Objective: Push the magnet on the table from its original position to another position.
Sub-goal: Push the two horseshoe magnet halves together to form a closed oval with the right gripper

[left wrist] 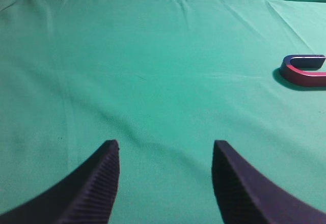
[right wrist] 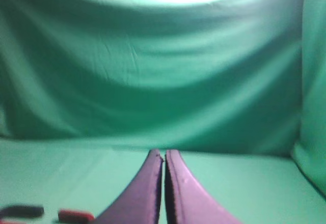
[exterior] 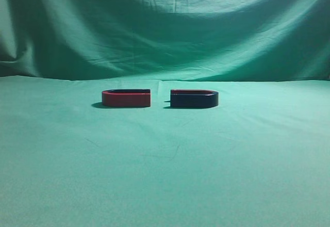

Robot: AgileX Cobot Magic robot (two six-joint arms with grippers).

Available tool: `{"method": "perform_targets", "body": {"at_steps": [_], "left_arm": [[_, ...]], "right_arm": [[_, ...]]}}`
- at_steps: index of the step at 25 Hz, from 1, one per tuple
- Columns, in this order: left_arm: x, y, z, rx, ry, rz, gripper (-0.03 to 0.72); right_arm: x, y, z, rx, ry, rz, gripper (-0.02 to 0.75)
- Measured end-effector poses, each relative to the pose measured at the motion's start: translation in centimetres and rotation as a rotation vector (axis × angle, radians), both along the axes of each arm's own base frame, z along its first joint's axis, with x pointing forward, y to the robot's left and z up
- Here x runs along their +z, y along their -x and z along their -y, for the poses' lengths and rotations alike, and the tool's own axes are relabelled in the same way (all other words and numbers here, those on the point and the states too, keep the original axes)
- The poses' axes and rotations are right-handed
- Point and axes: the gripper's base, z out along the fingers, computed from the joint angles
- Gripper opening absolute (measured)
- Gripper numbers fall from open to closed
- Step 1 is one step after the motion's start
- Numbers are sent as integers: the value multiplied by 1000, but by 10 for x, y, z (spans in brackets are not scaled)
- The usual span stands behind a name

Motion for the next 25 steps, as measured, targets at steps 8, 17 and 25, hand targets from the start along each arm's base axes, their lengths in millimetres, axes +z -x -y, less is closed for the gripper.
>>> {"method": "perform_targets", "body": {"at_steps": [8,17,25], "left_arm": [[0,0,0,0,0,0,372],[0,0,0,0,0,0,372],[0,0,0,0,0,0,372]], "right_arm": [[15,-52,3,-114,73,-598,0],[15,-103,-14,-98,-9,-1037,0],[18,-160,-32,-27,63,-1289,0]]}}
